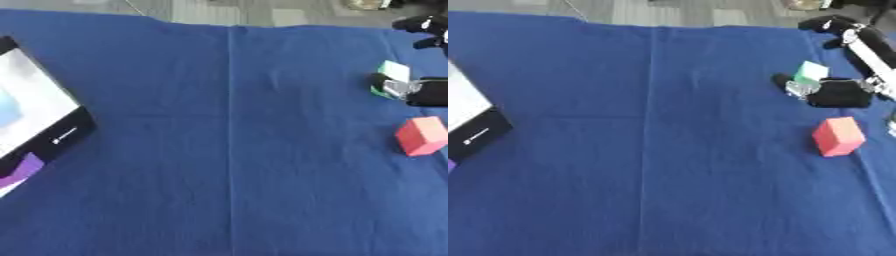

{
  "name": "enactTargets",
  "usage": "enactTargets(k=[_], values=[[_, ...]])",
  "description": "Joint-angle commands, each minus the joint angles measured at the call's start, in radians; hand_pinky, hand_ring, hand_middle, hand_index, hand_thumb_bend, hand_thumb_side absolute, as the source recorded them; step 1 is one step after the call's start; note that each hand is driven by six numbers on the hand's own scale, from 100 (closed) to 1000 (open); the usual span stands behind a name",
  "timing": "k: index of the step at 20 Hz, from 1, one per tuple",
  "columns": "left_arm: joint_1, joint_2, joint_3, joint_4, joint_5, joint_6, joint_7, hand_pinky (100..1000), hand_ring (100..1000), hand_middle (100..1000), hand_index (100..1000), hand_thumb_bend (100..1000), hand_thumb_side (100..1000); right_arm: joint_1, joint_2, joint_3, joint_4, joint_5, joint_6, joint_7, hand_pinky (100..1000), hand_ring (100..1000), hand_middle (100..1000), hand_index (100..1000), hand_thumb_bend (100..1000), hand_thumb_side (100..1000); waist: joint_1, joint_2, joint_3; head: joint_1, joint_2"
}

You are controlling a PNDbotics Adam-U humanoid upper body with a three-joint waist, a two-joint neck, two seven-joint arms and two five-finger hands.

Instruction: Pick up the objects with one hand, pass them to the other hand, and then place them into the box on the other side of the table.

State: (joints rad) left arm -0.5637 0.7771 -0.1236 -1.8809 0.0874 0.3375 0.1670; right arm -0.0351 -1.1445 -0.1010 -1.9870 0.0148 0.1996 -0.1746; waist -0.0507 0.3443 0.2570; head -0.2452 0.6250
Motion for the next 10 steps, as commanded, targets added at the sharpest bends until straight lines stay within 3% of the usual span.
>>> enactTargets(k=[1, 10], values=[[-0.007, 0.011, 0.021, -0.030, 0.008, 0.000, -0.001, 904, 630, 593, 735, 100, 643, 0.000, -0.052, -0.034, -0.013, 0.030, 0.042, -0.011, 846, 939, 880, 886, 521, 371, 0.000, -0.010, 0.006, -0.013, -0.019], [-0.017, 0.004, 0.016, -0.069, 0.008, 0.000, -0.010, 904, 630, 593, 735, 100, 643, 0.022, -0.041, -0.087, -0.013, 0.051, 0.150, -0.019, 857, 952, 893, 893, 538, 360, -0.017, 0.022, 0.051, -0.046, -0.041]])
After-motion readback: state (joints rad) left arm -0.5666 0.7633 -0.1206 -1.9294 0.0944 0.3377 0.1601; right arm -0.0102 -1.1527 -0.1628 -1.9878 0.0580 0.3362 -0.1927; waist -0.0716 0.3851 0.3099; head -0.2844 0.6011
